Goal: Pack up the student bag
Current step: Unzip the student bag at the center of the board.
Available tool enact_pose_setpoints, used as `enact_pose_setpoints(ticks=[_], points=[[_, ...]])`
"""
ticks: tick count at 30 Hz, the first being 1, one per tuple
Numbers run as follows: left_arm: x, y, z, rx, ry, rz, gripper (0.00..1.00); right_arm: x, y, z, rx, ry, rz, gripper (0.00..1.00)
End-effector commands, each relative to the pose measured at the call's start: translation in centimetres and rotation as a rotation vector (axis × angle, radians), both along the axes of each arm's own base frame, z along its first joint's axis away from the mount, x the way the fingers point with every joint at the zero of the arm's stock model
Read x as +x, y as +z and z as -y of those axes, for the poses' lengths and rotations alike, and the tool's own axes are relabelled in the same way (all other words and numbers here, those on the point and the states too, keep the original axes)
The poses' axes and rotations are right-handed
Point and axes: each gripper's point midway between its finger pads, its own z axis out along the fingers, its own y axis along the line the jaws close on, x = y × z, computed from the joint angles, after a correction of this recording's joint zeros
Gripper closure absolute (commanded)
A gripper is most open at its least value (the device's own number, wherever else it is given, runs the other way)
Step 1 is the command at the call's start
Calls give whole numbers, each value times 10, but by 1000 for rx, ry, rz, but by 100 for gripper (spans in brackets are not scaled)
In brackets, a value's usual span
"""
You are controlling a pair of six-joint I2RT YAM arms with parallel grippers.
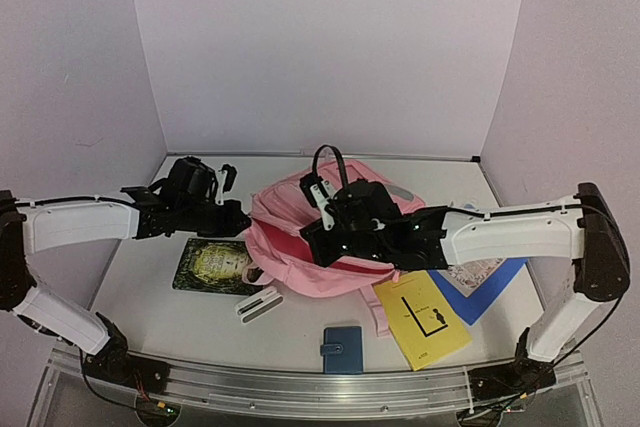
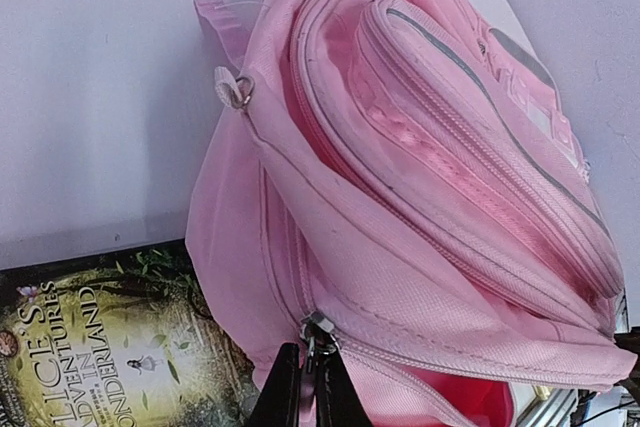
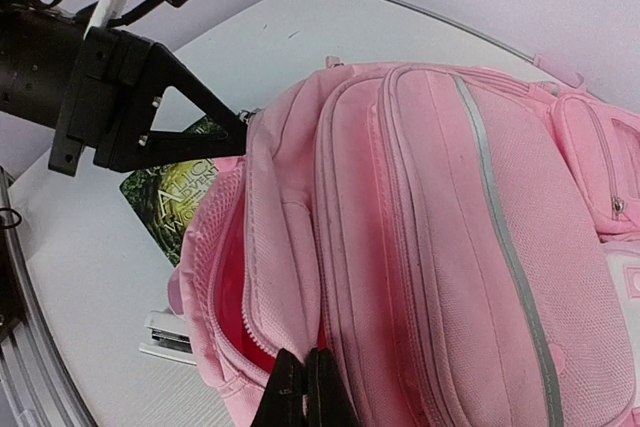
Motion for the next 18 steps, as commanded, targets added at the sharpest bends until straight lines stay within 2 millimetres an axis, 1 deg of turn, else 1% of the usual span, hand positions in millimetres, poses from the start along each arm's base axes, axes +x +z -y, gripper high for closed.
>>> enact_pose_setpoints(ticks=[1, 4, 6, 8, 11, 15, 18], points=[[49, 24, -61, 77, 224, 83, 100, -11, 54, 24, 69, 3, 37, 100], [57, 29, -62, 72, 211, 89, 100, -17, 73, 29, 99, 20, 53, 100], [65, 31, -64, 75, 209, 82, 100, -20, 82, 32, 107, 29, 61, 100], [72, 32, -69, 86, 218, 80, 100, -21, 86, 35, 101, 31, 68, 100], [82, 35, -73, 105, 218, 89, 100, -22, 84, 39, 69, 31, 71, 100], [94, 40, -79, 137, 224, 108, 100, -22, 74, 39, 16, 24, 68, 100], [106, 37, -87, 162, 233, 113, 100, -28, 72, 35, 13, 46, 59, 100]])
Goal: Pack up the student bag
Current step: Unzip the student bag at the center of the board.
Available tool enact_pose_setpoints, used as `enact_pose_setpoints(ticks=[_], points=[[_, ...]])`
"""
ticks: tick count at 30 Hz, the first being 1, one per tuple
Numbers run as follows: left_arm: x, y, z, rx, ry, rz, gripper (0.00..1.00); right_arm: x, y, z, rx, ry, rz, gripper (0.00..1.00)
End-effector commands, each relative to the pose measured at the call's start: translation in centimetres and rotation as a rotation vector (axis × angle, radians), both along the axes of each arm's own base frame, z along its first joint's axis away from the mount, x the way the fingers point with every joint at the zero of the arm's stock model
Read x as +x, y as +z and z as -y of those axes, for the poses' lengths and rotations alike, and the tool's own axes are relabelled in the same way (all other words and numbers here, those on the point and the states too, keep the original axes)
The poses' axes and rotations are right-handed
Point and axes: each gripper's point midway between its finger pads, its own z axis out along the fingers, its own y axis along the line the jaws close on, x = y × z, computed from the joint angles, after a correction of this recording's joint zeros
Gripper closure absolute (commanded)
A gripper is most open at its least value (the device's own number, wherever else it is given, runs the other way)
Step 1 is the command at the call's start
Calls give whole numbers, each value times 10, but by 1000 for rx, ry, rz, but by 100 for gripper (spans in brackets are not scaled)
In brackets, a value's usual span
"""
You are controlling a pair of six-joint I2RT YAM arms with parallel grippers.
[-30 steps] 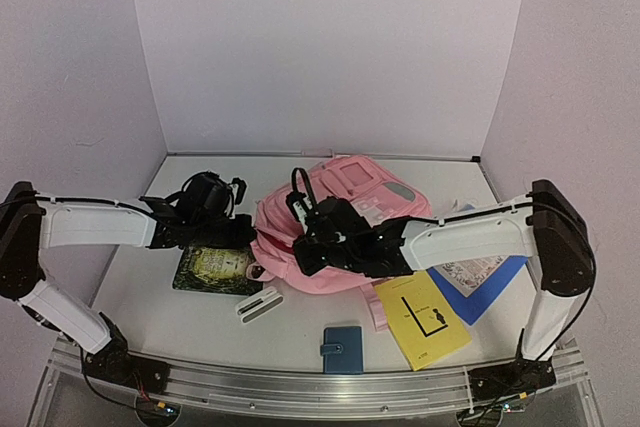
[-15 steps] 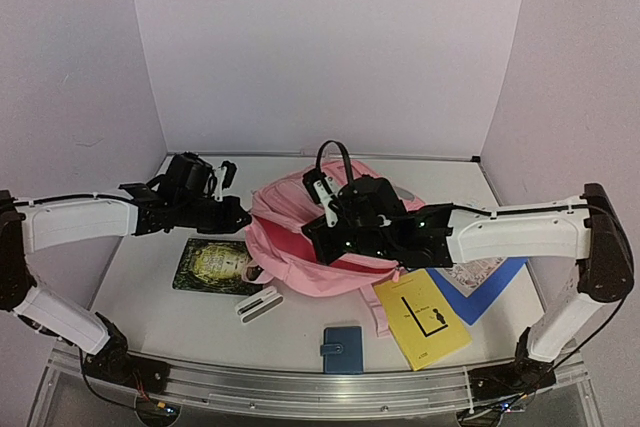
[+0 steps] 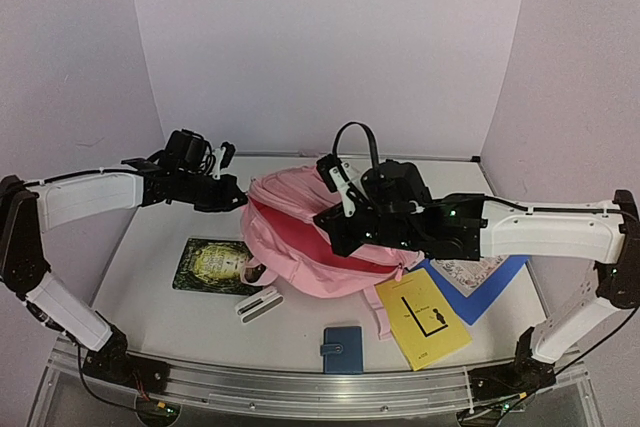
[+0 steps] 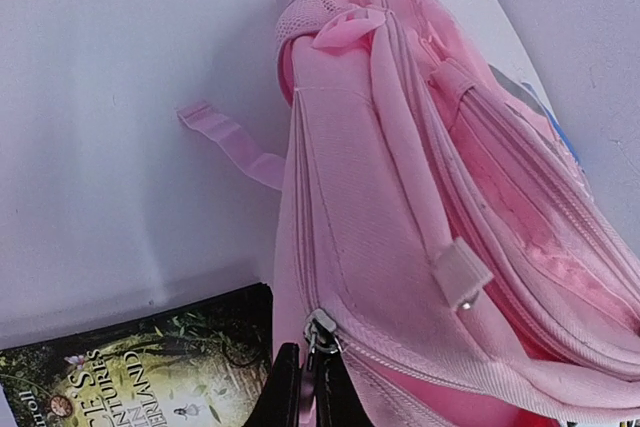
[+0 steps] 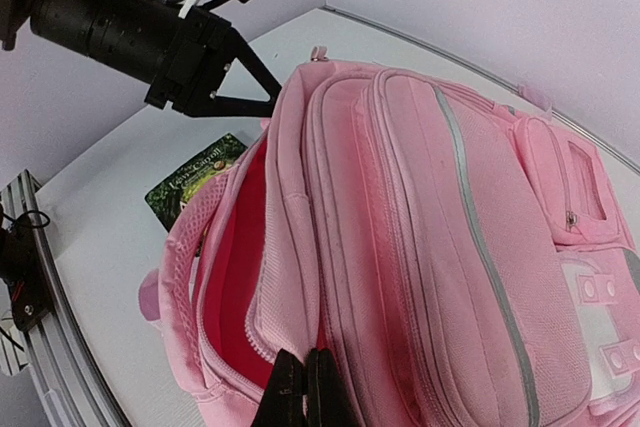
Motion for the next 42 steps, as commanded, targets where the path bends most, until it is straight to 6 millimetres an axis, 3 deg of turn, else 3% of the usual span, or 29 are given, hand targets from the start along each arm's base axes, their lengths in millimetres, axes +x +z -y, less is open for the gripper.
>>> enact_pose_setpoints(ticks=[1, 4, 12, 16, 21, 27, 33, 39, 42], points=[[65, 6, -79, 170, 292, 107, 100, -13, 23, 8, -5, 14, 21, 100], [79, -4, -93, 172, 315, 92, 100, -20, 33, 6, 15, 33, 23, 100], [107, -3, -74, 62, 189, 119, 100, -33, 54, 4, 63, 99, 23, 100], [105, 10, -51, -30, 73, 129, 100, -21, 35, 7, -11, 41, 42, 100], [71, 28, -29, -200, -54, 154, 100, 5, -6, 8, -150, -104, 80, 100], [32, 40, -20, -286, -107, 165, 100, 30, -36, 0, -269, -231, 162, 80], [11, 47, -26, -288, -87, 185, 100, 29, -57, -25, -283, -173, 149, 57], [9, 34, -29, -275, -64, 134, 100, 3, -34, -45, -214, -103, 153, 32], [10, 32, -28, -280, -57, 124, 100, -12, -21, -53, -182, -81, 165, 24]])
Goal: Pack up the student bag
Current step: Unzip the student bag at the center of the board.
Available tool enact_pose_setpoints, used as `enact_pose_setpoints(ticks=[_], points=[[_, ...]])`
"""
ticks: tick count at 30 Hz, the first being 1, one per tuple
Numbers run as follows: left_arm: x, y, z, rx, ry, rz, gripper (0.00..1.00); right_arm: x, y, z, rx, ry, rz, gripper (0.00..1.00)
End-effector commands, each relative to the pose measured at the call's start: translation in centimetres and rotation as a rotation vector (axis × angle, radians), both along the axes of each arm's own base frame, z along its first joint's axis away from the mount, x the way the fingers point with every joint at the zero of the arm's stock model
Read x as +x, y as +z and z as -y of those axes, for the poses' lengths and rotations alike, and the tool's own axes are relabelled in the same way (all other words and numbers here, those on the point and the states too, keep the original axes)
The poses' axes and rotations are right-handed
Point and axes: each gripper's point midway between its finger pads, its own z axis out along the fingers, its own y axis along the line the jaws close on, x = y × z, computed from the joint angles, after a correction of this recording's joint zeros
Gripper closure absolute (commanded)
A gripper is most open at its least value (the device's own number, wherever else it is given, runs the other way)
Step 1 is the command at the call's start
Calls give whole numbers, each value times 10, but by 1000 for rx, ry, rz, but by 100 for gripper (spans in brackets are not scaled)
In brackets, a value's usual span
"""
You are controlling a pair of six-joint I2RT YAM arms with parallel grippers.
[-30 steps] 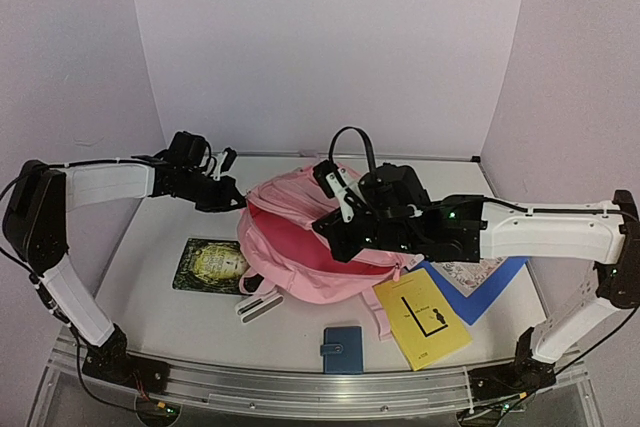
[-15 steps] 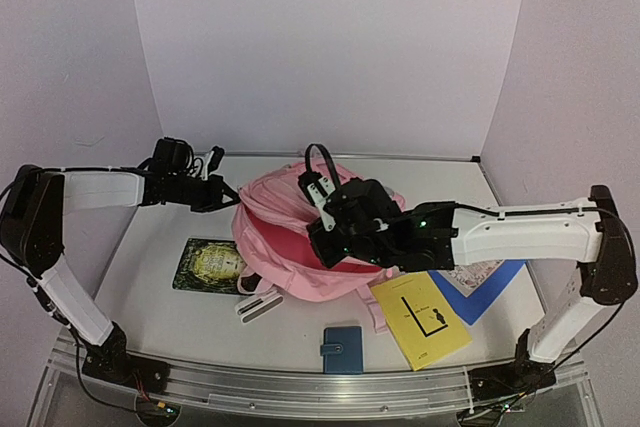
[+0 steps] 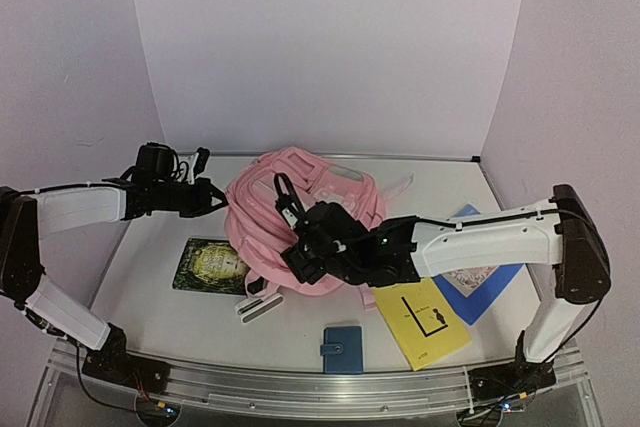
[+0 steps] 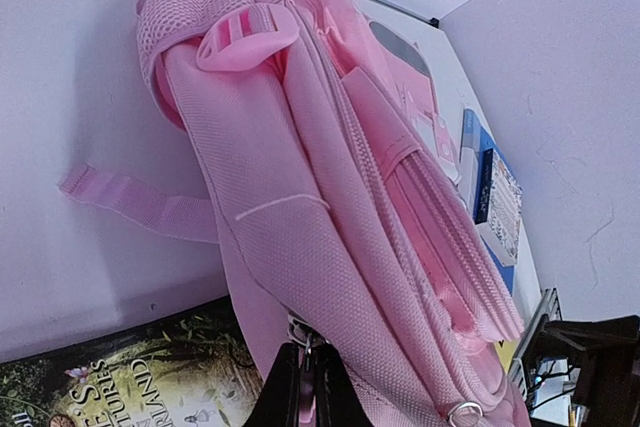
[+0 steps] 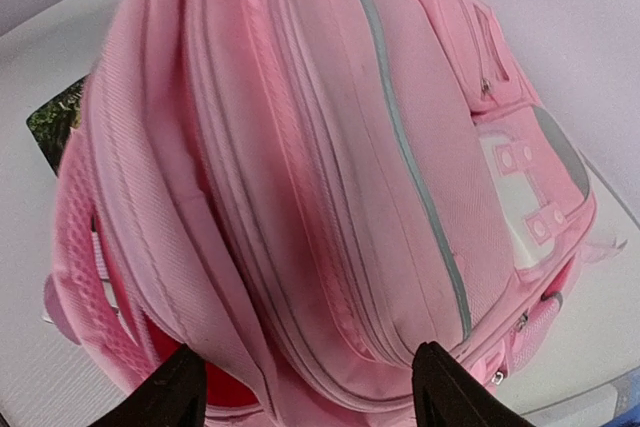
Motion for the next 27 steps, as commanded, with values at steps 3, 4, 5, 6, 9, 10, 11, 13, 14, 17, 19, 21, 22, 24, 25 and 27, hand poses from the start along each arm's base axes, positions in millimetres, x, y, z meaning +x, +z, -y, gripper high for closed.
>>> enact_pose_setpoints(ticks=[3, 4, 5, 6, 9, 10, 11, 13, 14, 17, 19, 21, 22, 24, 25, 27], points=[[9, 38, 5, -63, 1, 118, 100, -18, 53, -19, 118, 21, 60, 20], [9, 39, 5, -64, 3, 120, 100, -15, 51, -17, 108, 7, 71, 19], [9, 40, 5, -63, 5, 122, 100, -13, 49, -16, 97, -9, 81, 19], [8, 41, 4, -63, 7, 125, 100, -10, 47, -16, 83, -24, 92, 18], [7, 43, 3, -61, 9, 128, 100, -1, 42, -14, 55, -76, 123, 18], [6, 42, 3, -59, 10, 127, 100, 1, 41, -14, 49, -93, 134, 18], [6, 42, 2, -56, 12, 128, 100, 4, 42, -13, 45, -108, 144, 18], [5, 41, 2, -52, 13, 126, 100, 6, 41, -15, 34, -114, 155, 19], [5, 42, 1, -52, 14, 126, 100, 6, 40, -17, 29, -106, 154, 20], [4, 43, 1, -51, 13, 128, 100, 4, 34, -23, 16, -77, 142, 21], [5, 43, 1, -47, 16, 130, 100, 2, 30, -25, 9, -62, 131, 21], [5, 42, 0, -41, 19, 129, 100, -1, 28, -25, 8, -44, 116, 20], [6, 42, 0, -38, 21, 129, 100, -2, 27, -23, 7, -41, 113, 20], [7, 44, 0, -35, 22, 134, 100, -3, 23, -18, -2, -44, 110, 19], [8, 45, 0, -34, 23, 137, 100, -3, 21, -15, -10, -48, 110, 18], [9, 46, 0, -33, 22, 140, 100, -4, 16, -10, -24, -53, 109, 18]])
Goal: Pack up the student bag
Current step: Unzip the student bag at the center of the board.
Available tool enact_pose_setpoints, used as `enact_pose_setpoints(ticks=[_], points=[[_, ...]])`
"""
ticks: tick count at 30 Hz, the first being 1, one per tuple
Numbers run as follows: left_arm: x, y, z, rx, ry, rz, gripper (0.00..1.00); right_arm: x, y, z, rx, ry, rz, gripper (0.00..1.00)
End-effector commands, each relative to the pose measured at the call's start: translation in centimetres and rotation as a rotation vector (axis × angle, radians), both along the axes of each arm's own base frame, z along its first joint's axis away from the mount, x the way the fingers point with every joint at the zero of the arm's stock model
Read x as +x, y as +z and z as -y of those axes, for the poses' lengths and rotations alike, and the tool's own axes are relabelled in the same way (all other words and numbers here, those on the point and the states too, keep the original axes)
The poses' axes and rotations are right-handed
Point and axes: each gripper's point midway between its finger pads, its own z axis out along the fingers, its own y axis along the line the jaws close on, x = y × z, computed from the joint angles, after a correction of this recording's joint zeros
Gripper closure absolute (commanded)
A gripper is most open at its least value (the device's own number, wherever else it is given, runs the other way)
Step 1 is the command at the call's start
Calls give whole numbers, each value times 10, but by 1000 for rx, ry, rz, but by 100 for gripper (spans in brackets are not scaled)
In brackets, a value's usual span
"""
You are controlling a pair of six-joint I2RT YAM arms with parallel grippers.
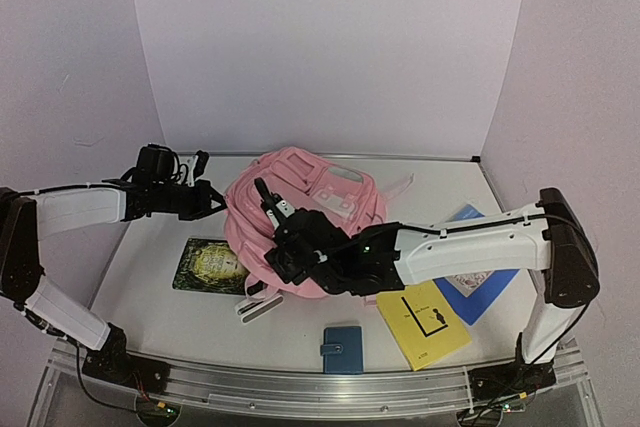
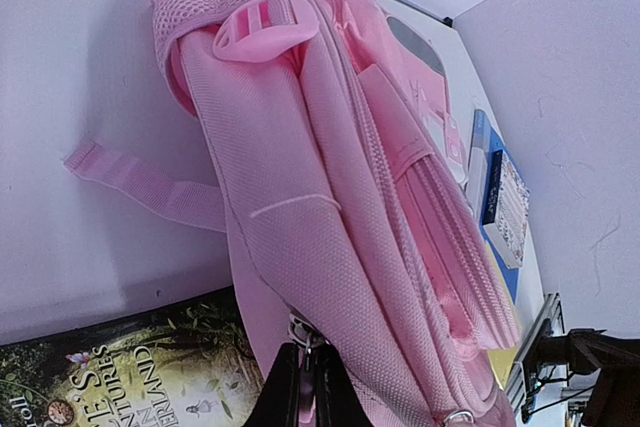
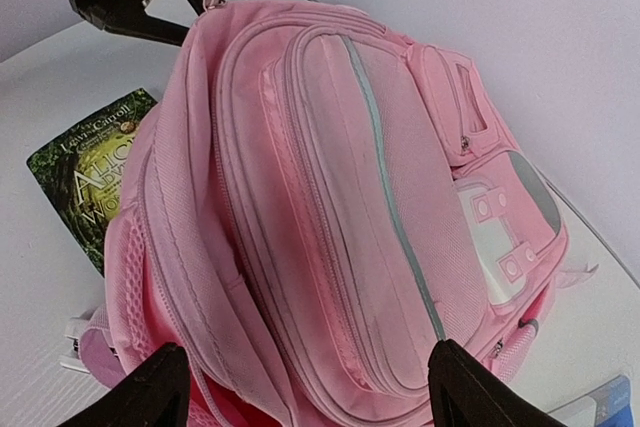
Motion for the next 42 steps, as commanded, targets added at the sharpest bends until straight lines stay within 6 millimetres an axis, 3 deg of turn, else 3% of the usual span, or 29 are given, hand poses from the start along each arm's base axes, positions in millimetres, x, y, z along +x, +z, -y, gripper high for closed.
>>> enact_pose_setpoints(ticks=[1, 14, 28, 34, 37, 40, 42], points=[[12, 53, 4, -45, -7, 176, 100, -2, -4, 12, -24, -10, -1, 18], [11, 56, 5, -44, -15, 169, 100, 12, -35, 30, -120, -53, 3, 18], [4, 53, 6, -37, -33, 158, 100, 29, -36, -4, -197, 1, 78, 9], [-1, 52, 6, -38, -32, 154, 100, 54, -34, -7, -189, -87, 121, 6], [-3, 51, 3, -30, -19, 150, 100, 65, -25, -2, -157, -144, 143, 18], [-3, 47, -3, -10, 11, 143, 100, 67, -6, 2, -110, -176, 164, 44], [-2, 45, -6, 5, 37, 136, 100, 65, 12, 6, -66, -180, 167, 67]])
